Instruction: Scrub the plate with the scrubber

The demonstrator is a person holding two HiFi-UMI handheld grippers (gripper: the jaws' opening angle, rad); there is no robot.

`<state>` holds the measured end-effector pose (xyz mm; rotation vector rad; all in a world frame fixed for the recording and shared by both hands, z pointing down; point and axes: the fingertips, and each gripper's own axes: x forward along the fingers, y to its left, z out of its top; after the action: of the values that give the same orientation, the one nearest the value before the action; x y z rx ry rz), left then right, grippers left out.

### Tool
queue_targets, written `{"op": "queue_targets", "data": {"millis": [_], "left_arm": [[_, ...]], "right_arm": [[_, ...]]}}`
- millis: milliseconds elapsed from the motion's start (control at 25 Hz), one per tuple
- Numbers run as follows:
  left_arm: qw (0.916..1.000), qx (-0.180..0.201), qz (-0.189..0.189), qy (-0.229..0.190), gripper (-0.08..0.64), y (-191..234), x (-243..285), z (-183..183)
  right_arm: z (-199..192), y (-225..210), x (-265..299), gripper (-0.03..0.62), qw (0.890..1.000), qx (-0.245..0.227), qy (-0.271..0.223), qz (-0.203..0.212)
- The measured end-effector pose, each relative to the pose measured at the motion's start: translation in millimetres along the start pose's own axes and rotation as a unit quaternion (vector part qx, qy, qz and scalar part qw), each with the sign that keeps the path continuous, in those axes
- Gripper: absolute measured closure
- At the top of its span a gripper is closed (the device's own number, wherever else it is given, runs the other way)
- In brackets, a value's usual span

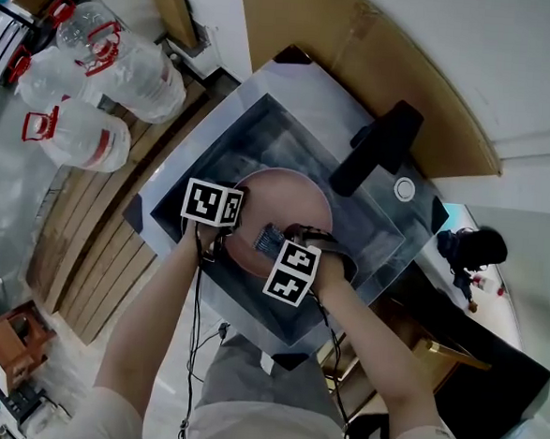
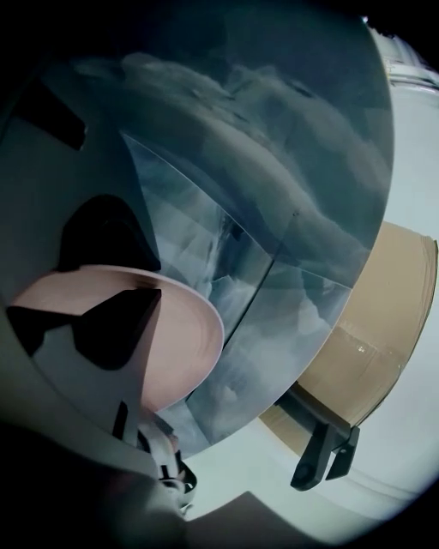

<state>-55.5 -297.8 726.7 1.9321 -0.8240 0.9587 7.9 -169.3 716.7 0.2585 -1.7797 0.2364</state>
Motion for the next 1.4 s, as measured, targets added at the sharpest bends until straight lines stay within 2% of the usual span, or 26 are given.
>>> {"op": "queue_targets", "data": {"millis": [120, 240, 600, 720, 840, 960, 1040, 1160, 1280, 1400], "left_arm": [[0.9999, -0.01, -0.001, -0.005, 0.479, -0.2, -0.1, 0.3], [0.9998, -0.017, -0.003, -0.008, 0.479, 0.1, 0.5, 0.7], [0.9974, -0.064, -0.027, -0.02, 0.483, 3.4, -1.4, 1.8], [0.9974, -0.064, -0.028, -0.021, 0.485, 2.9, -1.4, 2.2], [0.9983, -0.05, -0.022, -0.021, 0.485, 2.9, -1.2, 2.6], [0.9983, -0.049, -0.021, -0.022, 0.485, 3.1, -1.0, 2.8], [0.9983, -0.049, -0.023, -0.021, 0.485, 2.8, -1.0, 2.6], [0.9984, -0.047, -0.022, -0.021, 0.485, 2.9, -1.0, 2.9], [0.9985, -0.046, -0.021, -0.02, 0.485, 2.7, -1.0, 2.2], [0.998, -0.055, -0.024, -0.021, 0.485, 3.3, -1.3, 1.6]], "right_arm": [[36.3, 18.1, 9.2, 0.489, 0.999, -0.033, -0.039, -0.004], [56.8, 16.1, 17.6, 0.489, 0.998, -0.048, -0.05, -0.009], [57.9, -41.6, 20.0, 0.488, 0.993, -0.104, -0.02, -0.047], [42.9, -76.1, 16.7, 0.488, 0.993, -0.092, -0.004, -0.075], [20.2, -108.0, 10.8, 0.488, 0.994, -0.05, 0.011, -0.101], [-10.7, -117.8, 3.7, 0.49, 0.992, -0.018, 0.052, -0.11], [-29.4, -106.1, -0.7, 0.491, 0.992, -0.01, 0.079, -0.093], [-41.1, -65.5, -4.4, 0.491, 0.996, -0.01, 0.086, -0.034], [-29.3, -19.9, -3.4, 0.491, 0.999, -0.013, 0.051, 0.01], [-3.9, 6.3, 2.5, 0.489, 0.999, -0.036, 0.014, 0.002]]}}
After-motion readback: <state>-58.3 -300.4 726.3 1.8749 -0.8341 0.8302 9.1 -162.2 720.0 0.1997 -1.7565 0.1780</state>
